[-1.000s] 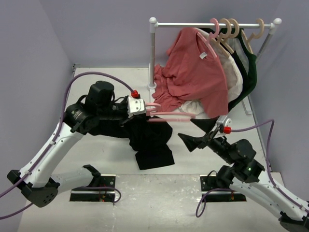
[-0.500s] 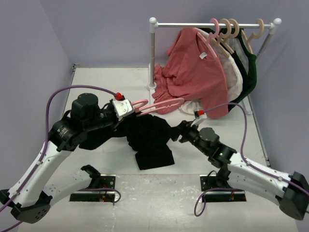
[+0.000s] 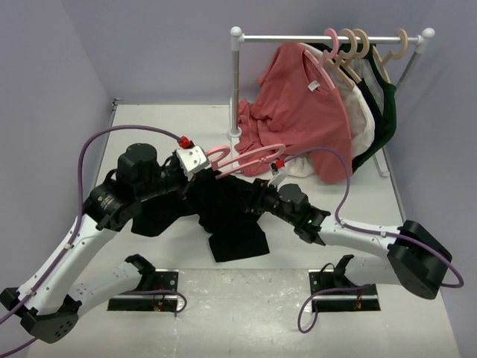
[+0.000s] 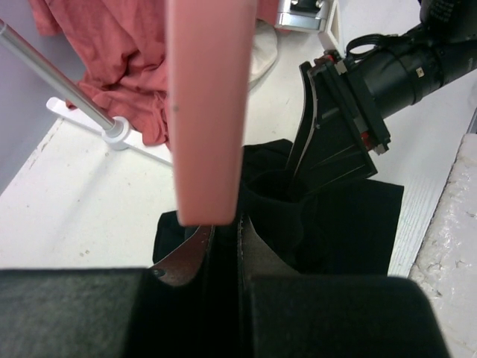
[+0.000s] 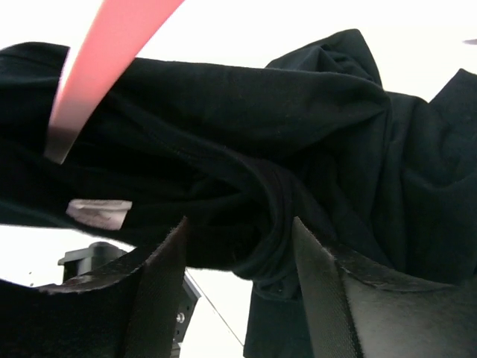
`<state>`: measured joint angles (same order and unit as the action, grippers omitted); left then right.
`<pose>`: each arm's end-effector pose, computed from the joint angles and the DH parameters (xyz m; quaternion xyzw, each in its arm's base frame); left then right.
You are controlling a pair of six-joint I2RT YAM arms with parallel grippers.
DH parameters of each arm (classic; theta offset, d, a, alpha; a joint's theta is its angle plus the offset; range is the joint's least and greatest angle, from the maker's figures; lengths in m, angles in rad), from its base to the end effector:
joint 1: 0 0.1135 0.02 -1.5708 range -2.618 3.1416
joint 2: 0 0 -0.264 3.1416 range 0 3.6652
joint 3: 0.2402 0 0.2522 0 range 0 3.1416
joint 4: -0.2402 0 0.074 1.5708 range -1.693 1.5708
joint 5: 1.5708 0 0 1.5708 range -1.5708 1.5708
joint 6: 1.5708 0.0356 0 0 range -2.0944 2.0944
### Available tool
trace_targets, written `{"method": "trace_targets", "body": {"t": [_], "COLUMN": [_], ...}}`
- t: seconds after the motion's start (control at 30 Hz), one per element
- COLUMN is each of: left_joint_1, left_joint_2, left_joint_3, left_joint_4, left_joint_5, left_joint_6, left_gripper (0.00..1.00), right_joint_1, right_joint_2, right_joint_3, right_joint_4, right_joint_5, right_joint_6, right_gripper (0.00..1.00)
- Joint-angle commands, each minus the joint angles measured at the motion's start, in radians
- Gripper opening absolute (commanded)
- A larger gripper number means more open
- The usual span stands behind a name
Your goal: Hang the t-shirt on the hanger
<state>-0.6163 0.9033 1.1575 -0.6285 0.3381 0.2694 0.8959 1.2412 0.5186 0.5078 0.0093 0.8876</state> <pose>0.1390 -0.1129 0.4012 0.4347 0.6954 -0.2328 0.5228 0.1659 0.2067 0.2229 -0.0003 0.7788 0.4858 0.3968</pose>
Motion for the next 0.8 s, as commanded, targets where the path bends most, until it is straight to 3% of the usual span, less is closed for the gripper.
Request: {"method": "trace_targets", "body": {"t": [0.0,0.07,0.2,0.27,0.43,0.63,0.77], "left_joint_1": [0.003,0.003,0.004,0.003,0.003,0.003,0.003], "left_joint_2": [-0.007,-0.01,-0.024,-0.034,-0.074,-0.136,-0.148], "left_joint_3": [-0.005,-0.004,-0.005,-0.005,-0.004,0.017,0.035], "left_joint_4": [0.11,0.109,0.11,0.105,0.084,0.071,0.075], "left_joint_5": [0.024,0.007,-0.013,-0.015,0.025,0.1,0.153], "left_joint_6": [-0.038,-0.041,-0.048,-0.052,-0.065,-0.078,-0.096], "left_gripper": [0.0,0.0,0.0,0.0,0.0,0.0,0.0], "right_joint_1": [0.006,0.01,0.011,0.01,-0.048,-0.278,-0.333], "right_joint_2": [0.057,0.077,0.068,0.035,-0.125,-0.318,-0.39], "right_joint_3": [0.067,0.068,0.021,0.0,-0.021,0.003,0.082], "right_joint_4": [0.089,0.093,0.124,0.099,-0.084,-0.282,-0.405], "right_joint_5": [-0.001,-0.001,0.025,0.073,0.213,0.197,0.222], "right_joint_6": [0.027,0.024,0.036,0.029,-0.024,-0.107,-0.195], "right_gripper": [0.51,0.43,0.1,0.0,0.0,0.0,0.0]}}
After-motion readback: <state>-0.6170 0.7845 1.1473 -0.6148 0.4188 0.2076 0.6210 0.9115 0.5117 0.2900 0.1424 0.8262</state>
